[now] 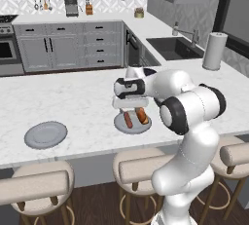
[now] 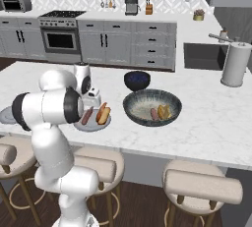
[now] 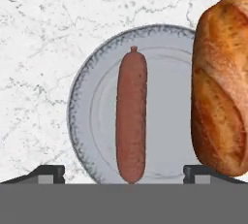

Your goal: Place one bun and one sausage from the bowl on each plate.

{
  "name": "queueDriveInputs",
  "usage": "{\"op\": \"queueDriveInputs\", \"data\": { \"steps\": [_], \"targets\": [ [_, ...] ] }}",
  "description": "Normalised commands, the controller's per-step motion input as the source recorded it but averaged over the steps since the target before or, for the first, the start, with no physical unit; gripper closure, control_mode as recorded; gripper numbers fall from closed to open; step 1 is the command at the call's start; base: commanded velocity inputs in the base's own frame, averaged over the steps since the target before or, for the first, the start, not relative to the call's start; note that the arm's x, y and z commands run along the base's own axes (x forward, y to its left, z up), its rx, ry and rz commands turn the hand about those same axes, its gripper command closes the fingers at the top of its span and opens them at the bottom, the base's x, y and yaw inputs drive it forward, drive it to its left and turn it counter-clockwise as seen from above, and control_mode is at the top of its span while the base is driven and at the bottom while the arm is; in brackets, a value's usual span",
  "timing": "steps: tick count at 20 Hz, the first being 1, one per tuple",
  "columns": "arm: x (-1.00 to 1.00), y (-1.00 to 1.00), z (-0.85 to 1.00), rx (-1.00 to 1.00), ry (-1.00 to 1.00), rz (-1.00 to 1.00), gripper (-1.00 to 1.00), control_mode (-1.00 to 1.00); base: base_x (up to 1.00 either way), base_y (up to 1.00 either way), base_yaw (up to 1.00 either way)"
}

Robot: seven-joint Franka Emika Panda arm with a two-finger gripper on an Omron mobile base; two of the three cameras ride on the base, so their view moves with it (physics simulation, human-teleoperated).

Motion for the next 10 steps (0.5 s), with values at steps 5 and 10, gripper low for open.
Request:
{"op": "queueDriveInputs", "data": {
  "steps": [5, 10],
  "targets": [
    [-0.17, -0.56, 0.98, 0.02, -0.08, 0.00, -1.00, -1.00, 0.00, 0.00, 0.00],
    [-0.02, -0.97, 0.67, 0.07, -0.08, 0.00, -1.00, -1.00, 0.00, 0.00, 0.00]
  ]
}}
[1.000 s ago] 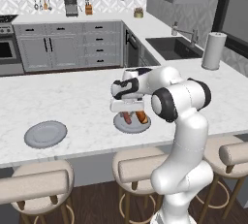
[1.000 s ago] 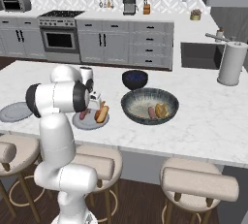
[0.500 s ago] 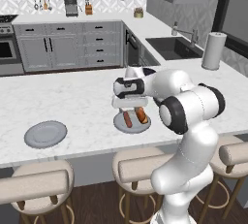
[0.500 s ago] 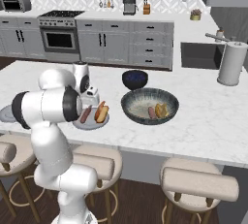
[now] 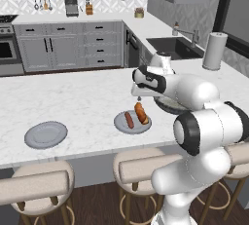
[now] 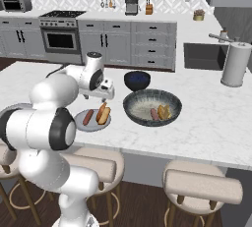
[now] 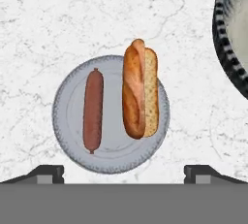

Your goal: Place one bun and one sausage from the bowl on each plate.

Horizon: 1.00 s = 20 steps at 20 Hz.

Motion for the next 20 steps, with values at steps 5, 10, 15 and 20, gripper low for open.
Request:
{"op": "queueDriveInputs", "data": {
  "steps": [5, 10, 15, 20],
  "targets": [
    [0.00, -1.00, 0.29, 0.03, -0.12, 0.00, -1.00, -1.00, 0.00, 0.00, 0.00],
    [0.01, -0.98, -0.06, 0.00, -0.02, -0.03, -1.00, -1.00, 0.00, 0.00, 0.00],
    [0.05, -0.85, -0.18, -0.03, 0.00, -0.07, -1.00, -1.00, 0.00, 0.00, 0.00],
    [0.28, -0.56, -0.06, -0.07, 0.00, -0.06, -1.00, -1.00, 0.00, 0.00, 0.00]
  ]
}}
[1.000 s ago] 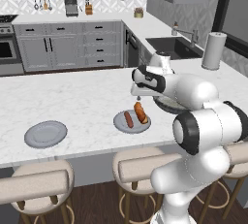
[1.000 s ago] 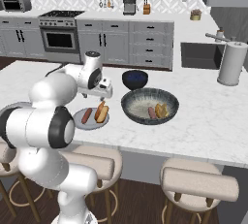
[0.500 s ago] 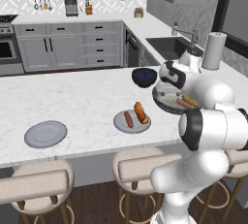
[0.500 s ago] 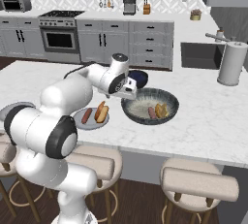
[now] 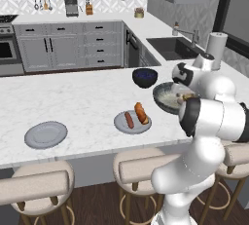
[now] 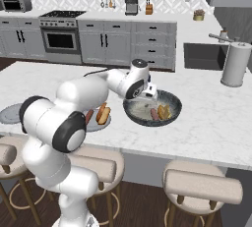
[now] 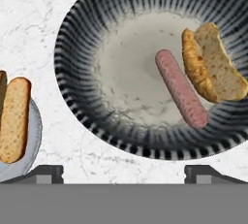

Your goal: Place one bun and one sausage from the bowl on each plate.

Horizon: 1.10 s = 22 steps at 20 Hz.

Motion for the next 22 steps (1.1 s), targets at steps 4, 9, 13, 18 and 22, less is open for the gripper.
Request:
{"op": "queueDriveInputs", "data": {
  "steps": [4, 9, 13, 18, 22],
  "targets": [
    [0.35, -0.42, -0.04, -0.06, 0.00, -0.07, -1.00, -1.00, 0.00, 0.00, 0.00],
    [0.13, -0.38, -0.24, 0.00, 0.00, -0.07, -1.00, -1.00, 0.00, 0.00, 0.00],
    [0.01, -0.26, -0.29, -0.01, 0.00, -0.05, -1.00, -1.00, 0.00, 0.00, 0.00],
    [0.12, -0.22, -0.08, 0.00, -0.03, 0.00, -1.00, -1.00, 0.00, 0.00, 0.00],
    [0.17, -0.16, -0.07, 0.00, -0.05, 0.00, -1.00, -1.00, 0.00, 0.00, 0.00]
  ]
}}
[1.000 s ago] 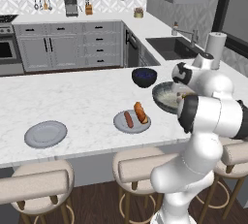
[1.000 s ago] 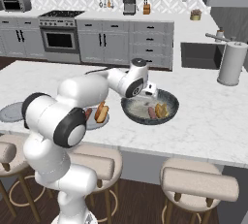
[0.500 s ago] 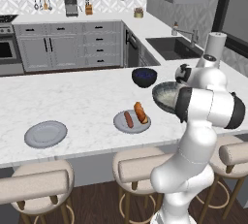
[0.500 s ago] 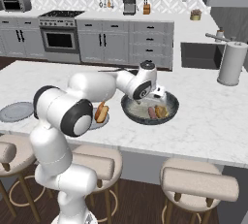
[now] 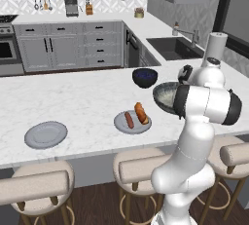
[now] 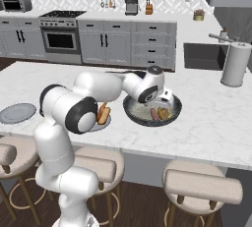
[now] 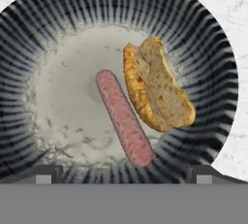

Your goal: Place one bun and one sausage from the bowl on each plate.

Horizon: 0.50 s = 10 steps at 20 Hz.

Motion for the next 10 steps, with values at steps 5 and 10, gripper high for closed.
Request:
{"op": "queueDriveInputs", "data": {
  "steps": [5, 10],
  "targets": [
    [0.31, -0.08, -0.14, 0.00, 0.00, 0.00, -1.00, -1.00, 0.00, 0.00, 0.00],
    [0.19, -0.23, -0.04, 0.00, 0.00, 0.00, -1.00, -1.00, 0.00, 0.00, 0.00]
  ]
}}
